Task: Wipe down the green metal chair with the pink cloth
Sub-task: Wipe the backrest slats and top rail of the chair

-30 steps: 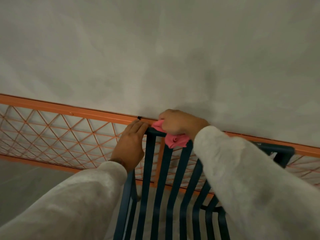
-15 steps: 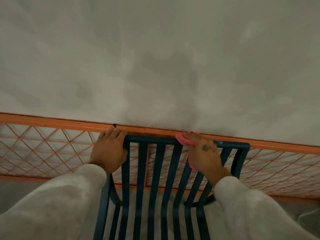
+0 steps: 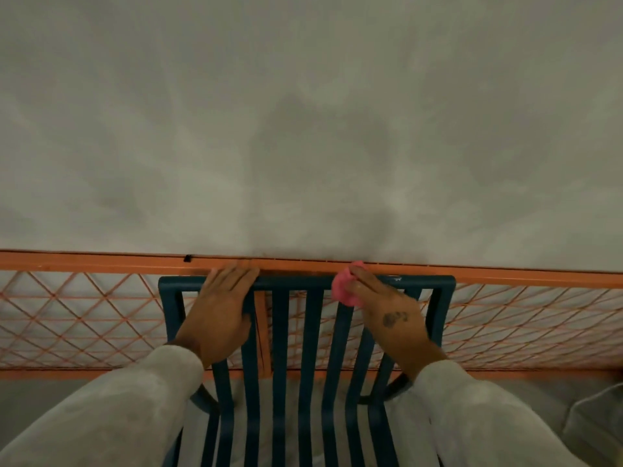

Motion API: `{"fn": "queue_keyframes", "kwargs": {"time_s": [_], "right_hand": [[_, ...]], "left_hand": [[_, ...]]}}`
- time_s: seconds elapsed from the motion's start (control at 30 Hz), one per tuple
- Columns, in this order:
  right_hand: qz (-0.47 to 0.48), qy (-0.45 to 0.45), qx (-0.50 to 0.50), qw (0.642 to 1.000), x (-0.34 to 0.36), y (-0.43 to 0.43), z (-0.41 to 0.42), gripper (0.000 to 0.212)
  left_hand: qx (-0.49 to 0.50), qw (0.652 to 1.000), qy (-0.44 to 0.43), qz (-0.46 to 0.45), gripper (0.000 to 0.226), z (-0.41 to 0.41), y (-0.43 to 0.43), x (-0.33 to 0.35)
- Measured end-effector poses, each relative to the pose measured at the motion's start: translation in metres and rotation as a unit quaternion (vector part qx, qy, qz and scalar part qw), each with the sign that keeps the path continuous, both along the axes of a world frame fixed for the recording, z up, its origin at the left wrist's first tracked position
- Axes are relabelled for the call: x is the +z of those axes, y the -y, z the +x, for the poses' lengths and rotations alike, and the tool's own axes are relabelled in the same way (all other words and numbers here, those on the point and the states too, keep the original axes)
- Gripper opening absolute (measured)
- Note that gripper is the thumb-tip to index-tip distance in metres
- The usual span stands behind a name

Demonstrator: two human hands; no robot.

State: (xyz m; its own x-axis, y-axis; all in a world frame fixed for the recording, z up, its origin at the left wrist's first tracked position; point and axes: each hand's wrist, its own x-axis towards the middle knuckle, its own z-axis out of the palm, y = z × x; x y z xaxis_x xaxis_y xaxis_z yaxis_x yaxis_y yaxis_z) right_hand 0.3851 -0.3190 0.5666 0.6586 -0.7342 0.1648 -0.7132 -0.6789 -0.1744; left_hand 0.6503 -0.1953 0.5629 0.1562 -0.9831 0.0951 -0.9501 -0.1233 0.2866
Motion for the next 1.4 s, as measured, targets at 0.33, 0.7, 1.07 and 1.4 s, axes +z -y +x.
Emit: {"fn": "queue_keyframes", "kwargs": {"time_s": [0.33, 0.7, 1.07, 1.4], "right_hand": [[0.064, 0.048, 0.016, 0.997, -0.005, -0.025, 0.060, 0.062], [0.098, 0.133, -0.023, 0.986, 0.010, 0.037, -0.068, 0.054], [0.185, 0.145, -0.066, 0.970, 0.009, 0.011, -0.019, 0.053], [0.192, 0.256, -0.146, 0.936, 0.020, 0.051, -0.122, 0.038]], "left_hand": [[0.024, 0.997, -0.003, 0.069, 0.079, -0.008, 0.010, 0.014], [-0.025, 0.996, 0.019, 0.089, 0.070, -0.055, 0.040, 0.026], [-0.092, 0.994, 0.016, 0.056, 0.078, -0.124, 0.080, 0.016], [-0.074, 0.994, 0.005, 0.079, 0.075, -0.130, 0.079, 0.018]]}}
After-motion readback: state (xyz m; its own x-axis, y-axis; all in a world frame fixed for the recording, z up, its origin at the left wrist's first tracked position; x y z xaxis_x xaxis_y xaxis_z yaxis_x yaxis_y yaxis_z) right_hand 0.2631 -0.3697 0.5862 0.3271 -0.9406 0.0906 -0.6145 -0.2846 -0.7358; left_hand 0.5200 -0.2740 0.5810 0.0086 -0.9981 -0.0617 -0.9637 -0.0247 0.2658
